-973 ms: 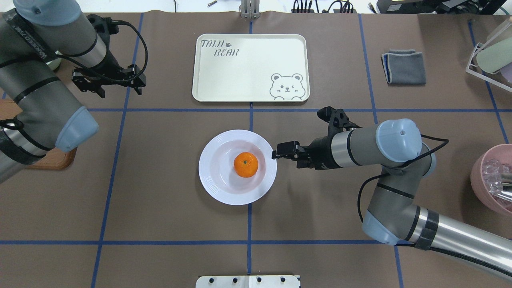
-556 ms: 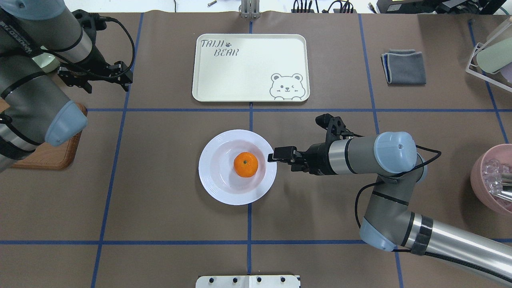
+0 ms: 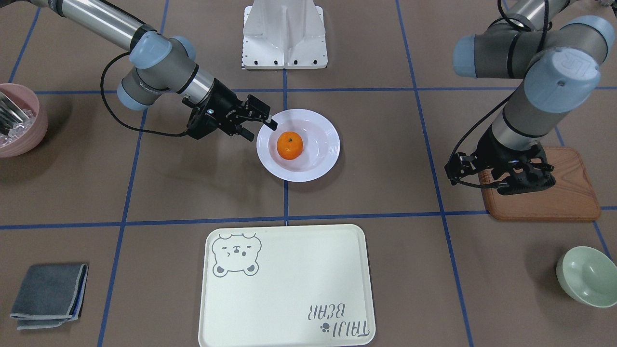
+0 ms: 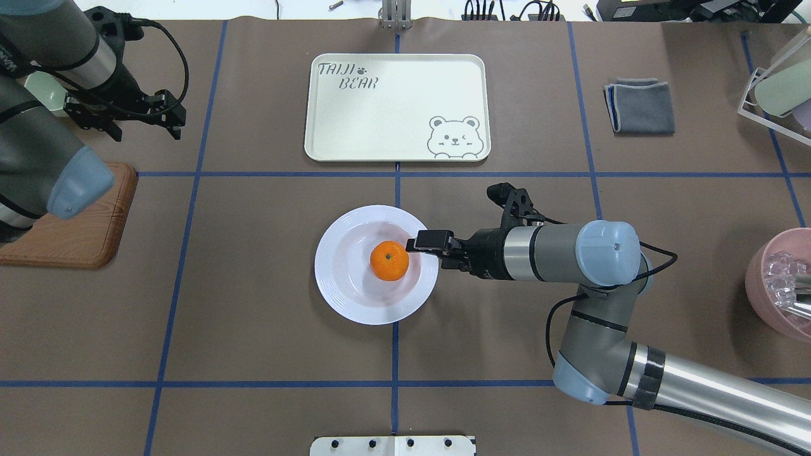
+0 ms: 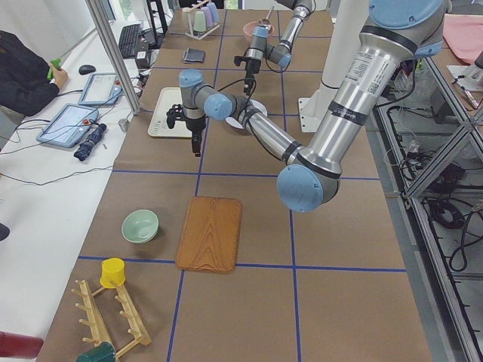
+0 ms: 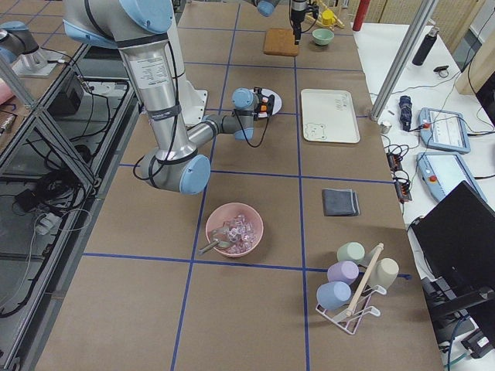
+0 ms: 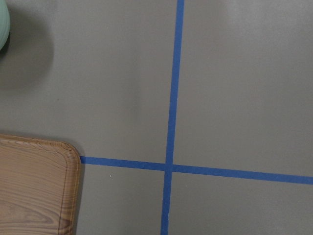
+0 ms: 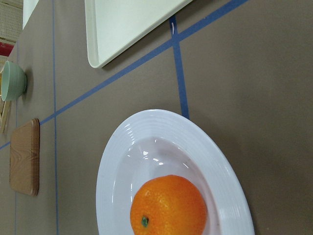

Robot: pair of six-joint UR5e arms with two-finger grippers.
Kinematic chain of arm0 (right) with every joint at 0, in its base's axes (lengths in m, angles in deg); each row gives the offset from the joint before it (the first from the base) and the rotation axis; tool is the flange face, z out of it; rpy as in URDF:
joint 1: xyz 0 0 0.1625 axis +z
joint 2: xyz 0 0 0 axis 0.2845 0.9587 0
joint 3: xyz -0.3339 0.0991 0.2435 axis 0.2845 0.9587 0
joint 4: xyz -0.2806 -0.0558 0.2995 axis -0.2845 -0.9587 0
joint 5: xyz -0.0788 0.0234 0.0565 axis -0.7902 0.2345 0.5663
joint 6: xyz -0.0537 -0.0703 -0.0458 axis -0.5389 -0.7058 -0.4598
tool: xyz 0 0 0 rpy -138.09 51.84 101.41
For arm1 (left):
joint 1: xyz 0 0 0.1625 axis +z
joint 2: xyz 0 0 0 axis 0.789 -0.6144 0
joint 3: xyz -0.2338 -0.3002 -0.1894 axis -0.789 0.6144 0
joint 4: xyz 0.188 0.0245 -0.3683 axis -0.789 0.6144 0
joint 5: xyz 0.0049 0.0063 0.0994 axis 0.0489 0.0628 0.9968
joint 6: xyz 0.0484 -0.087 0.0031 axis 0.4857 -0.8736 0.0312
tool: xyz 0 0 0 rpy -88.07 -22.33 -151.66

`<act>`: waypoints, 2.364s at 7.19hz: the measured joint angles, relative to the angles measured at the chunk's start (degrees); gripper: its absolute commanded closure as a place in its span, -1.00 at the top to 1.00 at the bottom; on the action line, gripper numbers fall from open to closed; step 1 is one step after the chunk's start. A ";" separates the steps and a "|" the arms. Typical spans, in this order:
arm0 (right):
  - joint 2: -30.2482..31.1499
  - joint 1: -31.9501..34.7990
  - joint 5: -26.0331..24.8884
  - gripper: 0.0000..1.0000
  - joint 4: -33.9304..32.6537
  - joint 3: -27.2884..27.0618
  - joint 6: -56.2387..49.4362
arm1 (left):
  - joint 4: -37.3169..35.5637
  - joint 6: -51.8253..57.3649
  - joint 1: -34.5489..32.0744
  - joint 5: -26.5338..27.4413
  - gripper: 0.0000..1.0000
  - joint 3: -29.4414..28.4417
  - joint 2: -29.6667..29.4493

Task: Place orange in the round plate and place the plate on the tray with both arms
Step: 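Grip the white plate rim nearest the right gripper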

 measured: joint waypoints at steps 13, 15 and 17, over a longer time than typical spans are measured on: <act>-2.31 -2.37 -3.65 1.00 10.81 8.89 3.09 | 0.06 0.22 -0.16 -0.10 0.97 -1.62 0.12; -2.73 -2.43 -3.67 1.00 10.79 9.03 3.13 | 0.06 0.20 -0.16 -0.16 0.97 -1.67 0.12; -3.23 -2.51 -3.73 1.00 10.73 9.34 3.14 | 0.04 0.14 -0.15 -0.12 0.97 -1.63 0.12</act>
